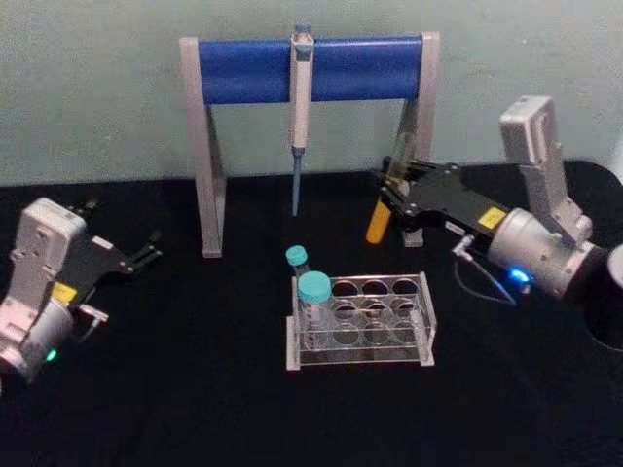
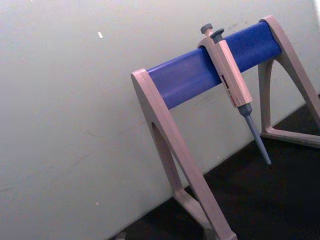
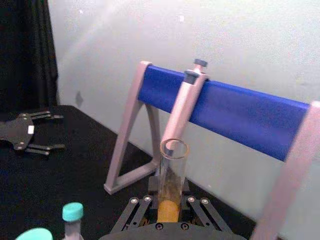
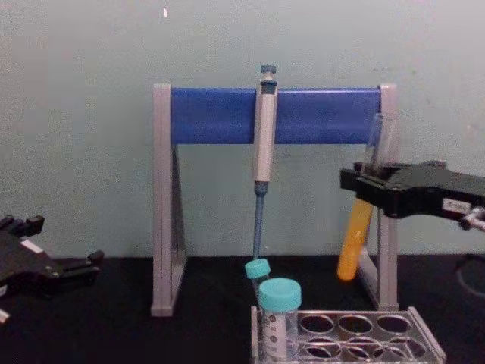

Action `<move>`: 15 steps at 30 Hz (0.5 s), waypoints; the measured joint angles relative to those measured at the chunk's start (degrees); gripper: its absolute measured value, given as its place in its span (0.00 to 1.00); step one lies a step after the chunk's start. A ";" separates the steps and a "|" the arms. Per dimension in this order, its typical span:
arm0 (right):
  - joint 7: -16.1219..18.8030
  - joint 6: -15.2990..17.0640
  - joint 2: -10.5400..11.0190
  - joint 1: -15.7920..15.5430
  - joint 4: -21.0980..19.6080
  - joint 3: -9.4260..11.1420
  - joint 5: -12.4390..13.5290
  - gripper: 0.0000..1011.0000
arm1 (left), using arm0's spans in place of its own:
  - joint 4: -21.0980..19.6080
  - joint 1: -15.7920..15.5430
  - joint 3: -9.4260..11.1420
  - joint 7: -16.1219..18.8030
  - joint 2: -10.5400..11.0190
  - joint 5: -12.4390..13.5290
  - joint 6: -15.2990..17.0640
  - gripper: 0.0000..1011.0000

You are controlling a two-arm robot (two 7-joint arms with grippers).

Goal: Pick up the test tube from the test tube rack, shake it, then place it back into the test tube rack.

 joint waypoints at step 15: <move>-0.19 2.56 5.50 -9.55 -12.26 3.27 3.07 0.23 | 0.00 0.00 0.00 0.00 0.00 0.00 0.00 0.99</move>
